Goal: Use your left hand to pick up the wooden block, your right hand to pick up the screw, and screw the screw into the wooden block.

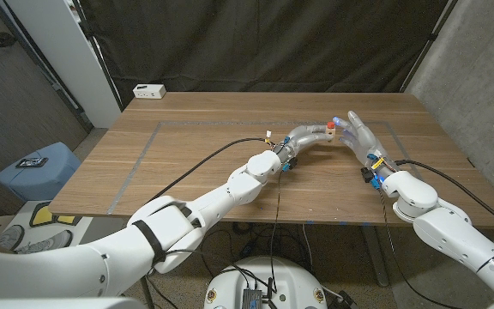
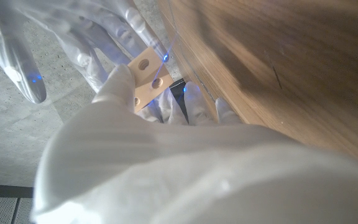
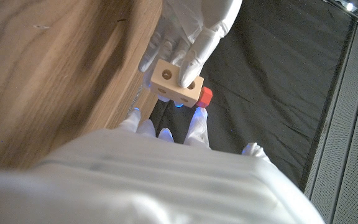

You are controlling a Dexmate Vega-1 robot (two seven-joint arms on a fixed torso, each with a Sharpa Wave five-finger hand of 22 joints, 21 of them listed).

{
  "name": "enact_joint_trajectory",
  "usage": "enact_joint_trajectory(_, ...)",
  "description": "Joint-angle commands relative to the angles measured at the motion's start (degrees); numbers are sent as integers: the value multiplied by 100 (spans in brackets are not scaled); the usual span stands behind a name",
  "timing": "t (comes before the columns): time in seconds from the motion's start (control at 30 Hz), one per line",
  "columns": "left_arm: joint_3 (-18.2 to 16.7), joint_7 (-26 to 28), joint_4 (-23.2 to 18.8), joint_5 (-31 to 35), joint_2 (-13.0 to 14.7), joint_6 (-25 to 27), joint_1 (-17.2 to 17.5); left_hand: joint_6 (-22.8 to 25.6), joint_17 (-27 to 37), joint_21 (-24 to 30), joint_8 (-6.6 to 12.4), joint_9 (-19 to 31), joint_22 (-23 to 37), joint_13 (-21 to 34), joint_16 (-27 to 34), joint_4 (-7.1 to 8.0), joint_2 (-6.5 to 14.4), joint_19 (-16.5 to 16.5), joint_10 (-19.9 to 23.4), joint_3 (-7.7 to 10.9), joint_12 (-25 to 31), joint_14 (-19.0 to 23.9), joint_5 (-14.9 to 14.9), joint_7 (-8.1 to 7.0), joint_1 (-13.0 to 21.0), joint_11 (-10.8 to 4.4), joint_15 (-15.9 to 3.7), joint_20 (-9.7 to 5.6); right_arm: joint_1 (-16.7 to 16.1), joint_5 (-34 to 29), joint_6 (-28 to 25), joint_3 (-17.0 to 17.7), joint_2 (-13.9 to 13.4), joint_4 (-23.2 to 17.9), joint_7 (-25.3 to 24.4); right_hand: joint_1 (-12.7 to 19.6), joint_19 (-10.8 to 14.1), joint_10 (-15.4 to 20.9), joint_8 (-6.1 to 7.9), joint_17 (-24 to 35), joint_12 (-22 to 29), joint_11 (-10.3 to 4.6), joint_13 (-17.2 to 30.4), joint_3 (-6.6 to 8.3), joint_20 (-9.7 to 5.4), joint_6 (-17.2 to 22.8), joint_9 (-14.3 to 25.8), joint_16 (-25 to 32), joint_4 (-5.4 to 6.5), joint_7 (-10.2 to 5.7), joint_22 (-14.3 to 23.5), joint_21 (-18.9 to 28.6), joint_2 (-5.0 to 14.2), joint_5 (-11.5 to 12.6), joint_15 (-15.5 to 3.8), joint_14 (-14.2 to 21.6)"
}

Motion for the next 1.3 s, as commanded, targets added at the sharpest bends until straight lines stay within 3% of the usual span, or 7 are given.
enact_joint_trajectory(0.03, -7, 23, -180, -6, 84, 83, 76, 99, 28, 1, 59, 8, 31, 34, 2, 47, 128, 18, 26, 85, 21, -6, 31, -113, -28, -43, -266, 45, 18, 12, -25, -45, -39, -25, 14, 26, 30, -270, 14, 25, 0, 7, 27, 13, 14, -7, 27, 1, 15, -25, 14, 11, -5, 35, -9, -705)
enact_joint_trajectory(0.47, -2, -15, -90, -18, 54, 47, 46, 149, 22, 4, 83, 9, 31, 39, 3, 22, 107, 22, 60, 98, 37, 3, 30, -64, -21, -43, -283, 34, -45, 32, -70, -39, -88, -110, -7, 25, 35, -266, 25, 26, 2, 0, 27, 13, 15, 13, 27, 1, 18, -43, 14, 12, -4, 36, -9, -702)
enact_joint_trajectory(0.87, 3, 21, -141, 2, 69, 58, 64, 186, 27, 6, 96, 8, 31, 44, 19, 20, 87, 27, 105, 89, 50, 25, 25, -115, -35, -44, -302, 14, -95, 24, -74, -39, -116, -161, -13, 22, 38, -264, 34, 27, 2, 8, 27, 12, 10, 32, 27, 0, 22, -53, 14, 11, -3, 36, -9, -703)
enact_joint_trajectory(1.13, -1, 29, -178, -4, 77, 73, 80, 182, 29, 9, 93, 7, 31, 34, 24, -5, 81, 34, 96, 94, 35, 24, 27, -5, 0, -44, -321, 4, -138, 17, -78, -18, -142, -214, -31, 22, 35, -268, 31, 27, 1, 7, 27, 11, 10, 26, 26, 0, 24, -64, 14, 9, -2, 36, -5, -702)
enact_joint_trajectory(1.3, 2, 24, -167, -2, 72, 71, 70, 202, 35, 8, 101, 7, 30, 36, 29, 2, 85, 34, 112, 89, 41, 24, 26, -42, -6, -45, -322, 12, -178, 14, -81, 2, -149, -250, -57, 22, 35, -269, 29, 27, 0, 4, 27, 11, 8, 21, 26, -1, 25, -63, 14, 9, -1, 37, -7, -704)
